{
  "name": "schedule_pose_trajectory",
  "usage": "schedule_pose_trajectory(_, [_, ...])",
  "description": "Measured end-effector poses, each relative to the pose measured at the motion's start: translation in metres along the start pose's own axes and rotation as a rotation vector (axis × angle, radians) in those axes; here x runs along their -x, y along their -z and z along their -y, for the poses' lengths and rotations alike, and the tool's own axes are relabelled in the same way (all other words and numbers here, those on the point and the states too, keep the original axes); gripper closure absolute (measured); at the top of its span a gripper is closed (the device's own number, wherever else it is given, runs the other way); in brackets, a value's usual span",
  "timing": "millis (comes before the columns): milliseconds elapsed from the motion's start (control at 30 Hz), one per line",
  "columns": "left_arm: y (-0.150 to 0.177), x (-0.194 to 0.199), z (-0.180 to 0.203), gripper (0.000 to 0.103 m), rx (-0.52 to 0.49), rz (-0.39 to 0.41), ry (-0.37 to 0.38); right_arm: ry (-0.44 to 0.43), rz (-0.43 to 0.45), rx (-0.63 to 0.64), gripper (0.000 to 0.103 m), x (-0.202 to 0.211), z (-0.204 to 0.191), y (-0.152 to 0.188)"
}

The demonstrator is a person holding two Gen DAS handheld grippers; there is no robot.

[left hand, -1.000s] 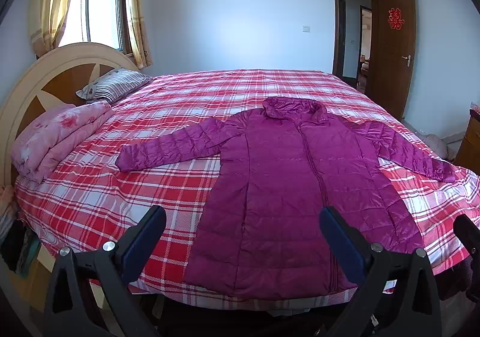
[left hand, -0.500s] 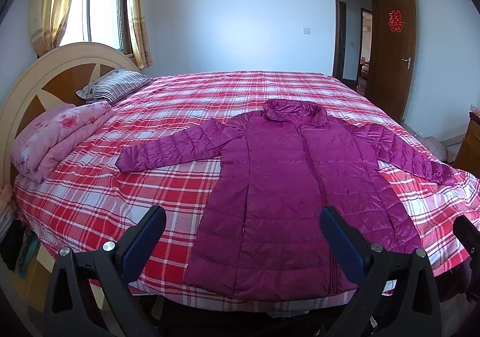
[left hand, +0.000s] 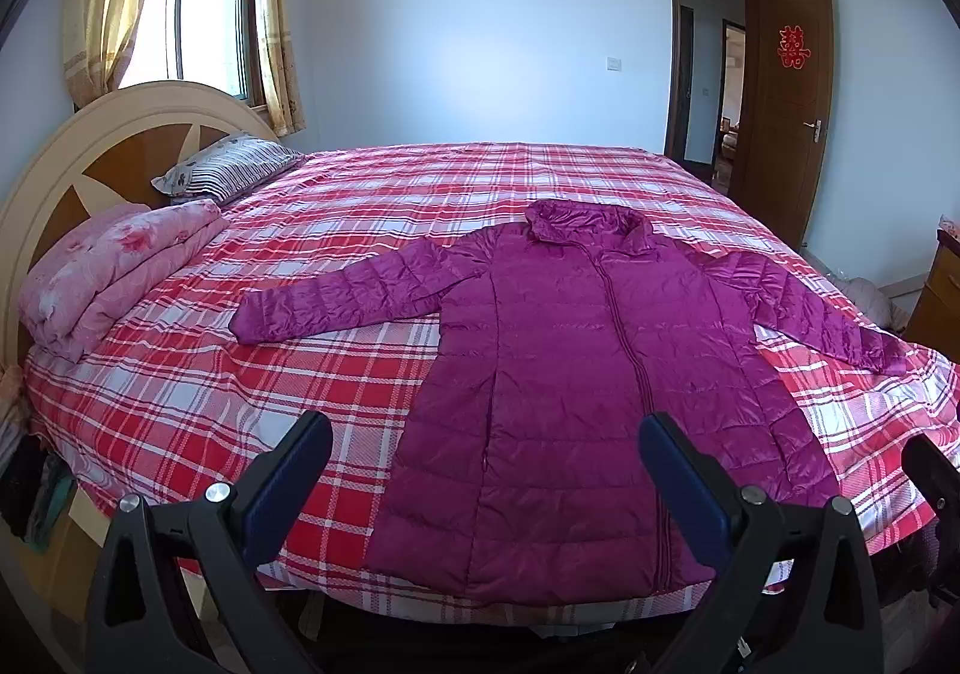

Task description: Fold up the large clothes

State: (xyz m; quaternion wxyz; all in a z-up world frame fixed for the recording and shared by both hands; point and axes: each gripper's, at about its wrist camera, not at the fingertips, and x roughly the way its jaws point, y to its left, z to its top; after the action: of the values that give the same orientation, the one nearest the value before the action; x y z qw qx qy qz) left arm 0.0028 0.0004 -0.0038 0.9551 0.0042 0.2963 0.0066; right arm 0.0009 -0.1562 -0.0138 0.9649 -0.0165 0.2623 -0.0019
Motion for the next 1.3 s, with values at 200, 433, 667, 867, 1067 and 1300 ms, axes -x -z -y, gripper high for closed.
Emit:
schedule_pose_trajectory(200, [0.0009,-0.0006,-0.0011,0.001,0.003,-0.003,0.006,0.000,-0.002,0.002,0.000,-0.0007,-0.0011,-0.0009])
schedule_pose_trajectory(433, [0.0016,-0.0008,-0.0007,0.001,0.005,-0.004,0.009,-0.001,-0.002,0.001,0.000,-0.0007,-0.0024,0.0000])
schedule_pose_trajectory(667, [0.0021,-0.0014,0.0012,0.001,0.004,-0.008,0.013,-0.004,-0.004,-0.001,0.000,-0.0010,-0.0021,-0.0002])
schedule_pose_trajectory(867, [0.0025,-0.0018,0.0022,0.001,0.006,-0.011,0.013,-0.008,-0.005,-0.003,0.000,-0.0017,-0.0029,0.0021])
schedule_pose_trajectory(1067, [0.0029,-0.0024,0.0010,0.001,0.006,-0.013,0.018,-0.007,-0.008,-0.002,0.000,-0.0022,-0.0032,0.0022])
schedule_pose_trajectory(1300, [0.0031,-0.0040,0.0006,0.001,0.006,-0.018,0.021,-0.009,-0.009,-0.002,0.000,-0.0027,-0.0040,0.0037])
